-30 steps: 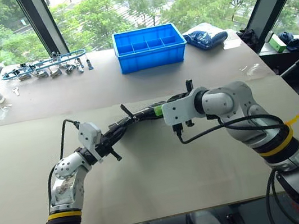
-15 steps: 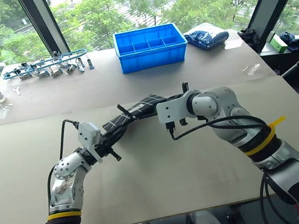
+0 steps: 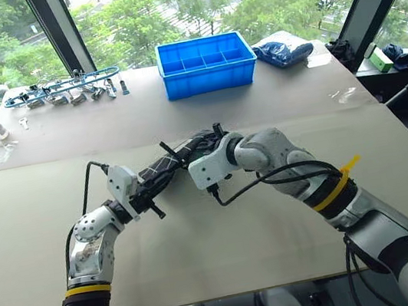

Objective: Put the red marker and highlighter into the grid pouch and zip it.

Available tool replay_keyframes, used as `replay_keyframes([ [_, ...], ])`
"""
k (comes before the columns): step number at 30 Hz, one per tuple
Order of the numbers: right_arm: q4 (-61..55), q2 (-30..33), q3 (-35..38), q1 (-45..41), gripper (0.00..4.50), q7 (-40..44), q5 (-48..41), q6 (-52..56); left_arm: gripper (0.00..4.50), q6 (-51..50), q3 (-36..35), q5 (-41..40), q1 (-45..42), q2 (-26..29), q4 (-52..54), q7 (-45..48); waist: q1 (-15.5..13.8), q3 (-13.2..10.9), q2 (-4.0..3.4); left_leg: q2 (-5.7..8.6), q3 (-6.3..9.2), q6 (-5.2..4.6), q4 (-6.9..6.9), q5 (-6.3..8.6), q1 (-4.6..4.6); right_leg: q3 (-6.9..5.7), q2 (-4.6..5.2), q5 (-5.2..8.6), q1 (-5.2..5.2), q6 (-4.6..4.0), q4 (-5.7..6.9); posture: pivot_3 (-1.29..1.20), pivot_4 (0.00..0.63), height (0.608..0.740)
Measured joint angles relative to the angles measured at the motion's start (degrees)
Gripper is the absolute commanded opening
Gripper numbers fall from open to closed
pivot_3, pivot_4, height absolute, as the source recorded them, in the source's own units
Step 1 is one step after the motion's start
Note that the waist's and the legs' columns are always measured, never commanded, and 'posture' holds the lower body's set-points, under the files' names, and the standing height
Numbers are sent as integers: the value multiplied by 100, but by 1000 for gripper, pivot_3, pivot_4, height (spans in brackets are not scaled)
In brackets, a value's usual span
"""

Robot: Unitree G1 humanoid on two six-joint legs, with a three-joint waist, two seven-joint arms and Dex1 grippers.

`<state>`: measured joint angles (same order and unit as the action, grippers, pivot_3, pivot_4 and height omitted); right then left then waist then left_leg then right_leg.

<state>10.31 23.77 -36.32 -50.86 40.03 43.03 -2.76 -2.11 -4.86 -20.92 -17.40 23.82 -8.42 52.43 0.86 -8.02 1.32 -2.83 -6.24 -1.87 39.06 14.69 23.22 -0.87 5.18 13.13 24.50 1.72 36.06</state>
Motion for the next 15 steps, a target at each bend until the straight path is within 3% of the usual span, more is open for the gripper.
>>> replay_keyframes([
  [5,713,82,-163,-25,980,-947,339,-927,0,0,47,6,-16,-29,0,4,4,0,0,0,-1,6,0,-4,0,2,1,0,0,0,0,0,150,740],
  [8,795,187,-105,31,980,-1013,250,-1197,0,0,66,7,-15,-37,0,4,0,0,0,0,-1,7,0,-4,0,3,1,0,0,0,-1,0,150,740],
  [10,787,211,47,117,1982,-841,-23,-1213,0,0,76,7,-15,-41,0,5,0,0,0,0,-1,3,0,-2,0,3,1,0,-1,0,0,0,150,740],
  [13,738,219,355,190,2877,-363,-593,-1087,0,3,67,4,-15,-42,4,-7,1,0,0,-1,-1,-8,0,4,-1,3,0,0,-2,0,0,0,150,740],
  [15,705,225,591,115,3066,-156,-939,-1031,0,5,64,0,-15,-42,16,-19,0,0,0,-2,0,-12,0,7,-2,4,0,0,-2,0,0,0,150,740],
])
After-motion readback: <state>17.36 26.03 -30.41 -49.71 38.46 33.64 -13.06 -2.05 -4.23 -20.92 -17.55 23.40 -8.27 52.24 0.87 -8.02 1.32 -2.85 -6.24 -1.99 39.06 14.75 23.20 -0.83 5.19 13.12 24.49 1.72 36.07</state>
